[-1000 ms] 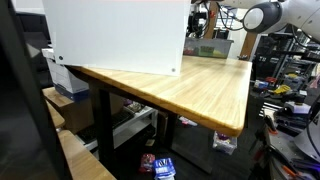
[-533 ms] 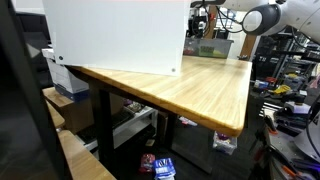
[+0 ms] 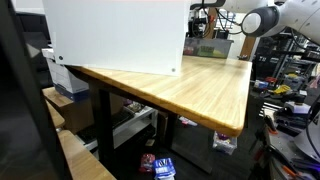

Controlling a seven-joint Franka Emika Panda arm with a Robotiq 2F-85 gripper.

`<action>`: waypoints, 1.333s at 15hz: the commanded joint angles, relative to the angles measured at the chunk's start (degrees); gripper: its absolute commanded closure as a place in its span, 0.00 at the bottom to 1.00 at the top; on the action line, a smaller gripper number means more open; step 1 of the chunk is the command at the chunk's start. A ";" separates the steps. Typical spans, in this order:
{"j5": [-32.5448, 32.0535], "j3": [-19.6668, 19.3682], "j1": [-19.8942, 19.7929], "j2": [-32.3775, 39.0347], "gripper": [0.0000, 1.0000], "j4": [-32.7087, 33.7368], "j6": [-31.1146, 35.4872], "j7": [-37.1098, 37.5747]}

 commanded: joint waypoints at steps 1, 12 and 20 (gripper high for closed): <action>0.37 0.00 -0.10 -0.90 0.39 -1.20 0.31 0.48; 0.04 0.53 1.14 -2.24 0.03 -1.77 -3.22 -5.16; 0.56 2.55 1.47 -3.58 0.00 -2.10 -11.69 -16.91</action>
